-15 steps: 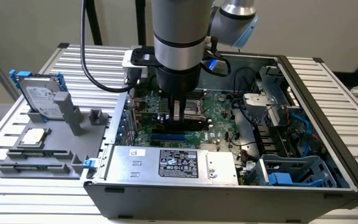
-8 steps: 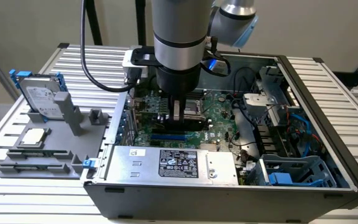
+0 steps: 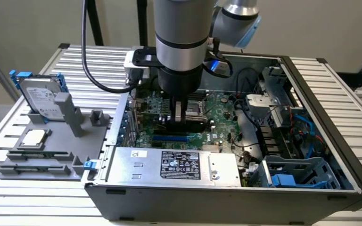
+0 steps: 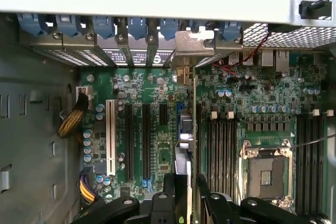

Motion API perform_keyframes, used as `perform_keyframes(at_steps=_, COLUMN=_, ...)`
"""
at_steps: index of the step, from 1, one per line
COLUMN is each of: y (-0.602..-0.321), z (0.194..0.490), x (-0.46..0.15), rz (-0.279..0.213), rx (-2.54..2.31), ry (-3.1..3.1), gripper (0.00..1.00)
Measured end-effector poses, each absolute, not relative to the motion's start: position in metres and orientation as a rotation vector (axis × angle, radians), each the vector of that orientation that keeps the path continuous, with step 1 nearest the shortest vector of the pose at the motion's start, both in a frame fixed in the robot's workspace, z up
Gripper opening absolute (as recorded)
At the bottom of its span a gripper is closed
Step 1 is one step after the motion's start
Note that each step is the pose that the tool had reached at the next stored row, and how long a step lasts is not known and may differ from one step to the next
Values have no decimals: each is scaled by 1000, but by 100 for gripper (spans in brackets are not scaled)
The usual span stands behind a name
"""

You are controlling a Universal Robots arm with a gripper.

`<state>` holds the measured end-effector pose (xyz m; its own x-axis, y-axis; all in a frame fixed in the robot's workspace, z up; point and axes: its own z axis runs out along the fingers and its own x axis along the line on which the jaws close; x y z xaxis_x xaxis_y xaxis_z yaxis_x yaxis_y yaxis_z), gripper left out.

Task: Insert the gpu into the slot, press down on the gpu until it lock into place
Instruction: 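Insert the gpu into the slot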

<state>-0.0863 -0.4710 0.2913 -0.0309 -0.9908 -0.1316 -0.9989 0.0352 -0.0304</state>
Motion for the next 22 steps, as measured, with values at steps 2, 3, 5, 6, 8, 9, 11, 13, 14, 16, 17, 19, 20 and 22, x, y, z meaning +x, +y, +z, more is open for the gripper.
perform_keyframes(at_steps=2, y=-470, z=291, x=-86, rz=107, rx=-2102, ry=2174, gripper=26)
perform_keyframes(at_steps=3, y=-470, z=290, x=-86, rz=107, rx=-2102, ry=2175, gripper=26)
perform_keyframes(at_steps=5, y=-469, z=289, x=-87, rz=108, rx=-2101, ry=2176, gripper=26)
perform_keyframes(at_steps=6, y=-469, z=289, x=-87, rz=108, rx=-2102, ry=2177, gripper=26)
perform_keyframes(at_steps=8, y=-469, z=288, x=-87, rz=109, rx=-2102, ry=2178, gripper=26)
perform_keyframes(at_steps=9, y=-469, z=287, x=-87, rz=110, rx=-2102, ry=2178, gripper=26)
perform_keyframes(at_steps=11, y=-469, z=286, x=-88, rz=110, rx=-2102, ry=2180, gripper=26)
perform_keyframes(at_steps=13, y=-468, z=285, x=-88, rz=111, rx=-2102, ry=2182, gripper=26)
perform_keyframes(at_steps=14, y=-468, z=285, x=-88, rz=112, rx=-2102, ry=2184, gripper=26)
perform_keyframes(at_steps=16, y=-467, z=284, x=-89, rz=112, rx=-2102, ry=2186, gripper=26)
perform_keyframes(at_steps=17, y=-467, z=284, x=-89, rz=112, rx=-2102, ry=2187, gripper=26)
perform_keyframes(at_steps=19, y=-466, z=283, x=-89, rz=111, rx=-2102, ry=2188, gripper=26)
perform_keyframes(at_steps=20, y=-466, z=282, x=-90, rz=111, rx=-2102, ry=2189, gripper=26)
perform_keyframes(at_steps=22, y=-466, z=281, x=-90, rz=109, rx=-2103, ry=2189, gripper=26)
